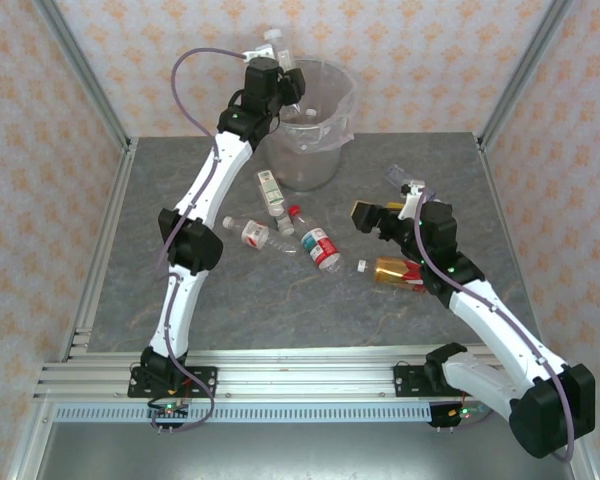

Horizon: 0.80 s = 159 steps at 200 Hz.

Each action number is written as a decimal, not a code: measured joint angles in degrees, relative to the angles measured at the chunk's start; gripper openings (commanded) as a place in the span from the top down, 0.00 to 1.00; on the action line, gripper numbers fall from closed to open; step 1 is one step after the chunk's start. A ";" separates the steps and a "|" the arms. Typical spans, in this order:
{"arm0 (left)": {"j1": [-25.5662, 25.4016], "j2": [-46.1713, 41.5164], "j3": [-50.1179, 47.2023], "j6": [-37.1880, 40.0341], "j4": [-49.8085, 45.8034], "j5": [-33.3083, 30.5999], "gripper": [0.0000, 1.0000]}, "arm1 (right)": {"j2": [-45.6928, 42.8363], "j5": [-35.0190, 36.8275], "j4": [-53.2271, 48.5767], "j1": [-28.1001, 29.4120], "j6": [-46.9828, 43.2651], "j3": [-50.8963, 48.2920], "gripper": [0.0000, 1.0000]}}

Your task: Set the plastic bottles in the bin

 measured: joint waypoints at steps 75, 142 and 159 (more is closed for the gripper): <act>0.33 1.62 0.63 -5.38 -7.37 2.67 0.92 | -0.79 1.27 -1.84 0.00 0.42 -0.85 0.01; 0.61 1.62 1.14 -6.05 -8.63 5.77 0.57 | 0.15 1.31 -1.84 0.00 0.83 -0.85 0.01; 0.72 1.62 1.14 -6.29 -8.66 5.95 0.50 | 0.15 1.31 -1.86 0.00 0.85 -0.85 0.01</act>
